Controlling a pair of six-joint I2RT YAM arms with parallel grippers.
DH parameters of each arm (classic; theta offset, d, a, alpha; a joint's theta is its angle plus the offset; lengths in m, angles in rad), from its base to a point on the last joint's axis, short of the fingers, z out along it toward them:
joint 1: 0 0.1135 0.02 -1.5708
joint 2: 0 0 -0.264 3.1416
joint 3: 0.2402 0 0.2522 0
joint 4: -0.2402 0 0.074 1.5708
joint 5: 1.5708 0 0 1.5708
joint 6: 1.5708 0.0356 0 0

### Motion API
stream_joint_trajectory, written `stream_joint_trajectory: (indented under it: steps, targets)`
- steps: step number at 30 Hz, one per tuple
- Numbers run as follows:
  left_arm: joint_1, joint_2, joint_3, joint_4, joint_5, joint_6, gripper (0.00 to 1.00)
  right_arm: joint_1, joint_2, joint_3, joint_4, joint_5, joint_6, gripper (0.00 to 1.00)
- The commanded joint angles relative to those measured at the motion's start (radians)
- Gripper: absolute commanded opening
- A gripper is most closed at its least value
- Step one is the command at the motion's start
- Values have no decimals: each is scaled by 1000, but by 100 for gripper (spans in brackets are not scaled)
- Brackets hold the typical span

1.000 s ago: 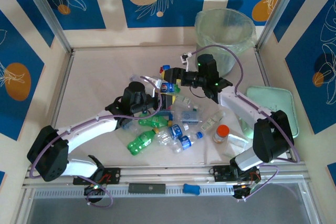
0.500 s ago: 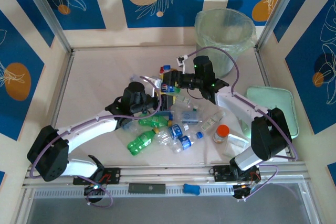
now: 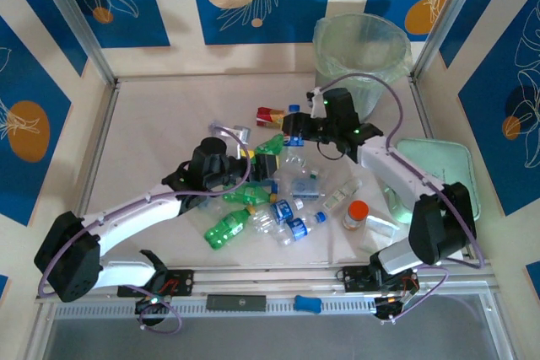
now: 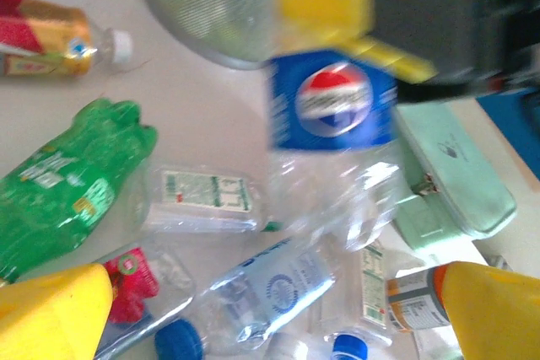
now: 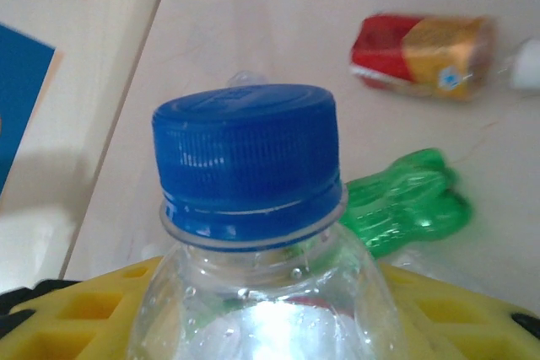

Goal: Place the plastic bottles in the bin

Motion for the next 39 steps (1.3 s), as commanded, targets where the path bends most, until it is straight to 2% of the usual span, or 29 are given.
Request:
stream_joint_trajectory:
  steps: [1, 6, 9, 15, 20, 26, 31, 39]
  targets:
    - [-1, -24, 17, -88, -91, -34, 100, -38, -100, 73, -99, 57, -32, 55]
    - [9, -16, 48, -155, -193, 6, 100, -124, -159, 143, -144, 100, -39, 55]
    - [22, -6, 40, -136, -226, 40, 100, -188, -166, 182, -120, 99, -50, 55]
    - [79, 23, 27, -108, -163, 17, 100, -300, -95, 313, -55, 124, -53, 55]
    - [93, 13, -43, -47, -95, -25, 100, -369, 49, 495, -55, 165, -72, 54]
    - [98, -27, -87, -61, -84, -30, 100, -411, 255, 684, -40, 260, -91, 54]
    - [99, -50, -66, -122, -93, 0, 100, -444, 448, 922, -132, 265, -54, 54]
    - [100, -60, -61, -140, -93, -5, 100, -433, 707, 1240, -342, 239, -26, 55]
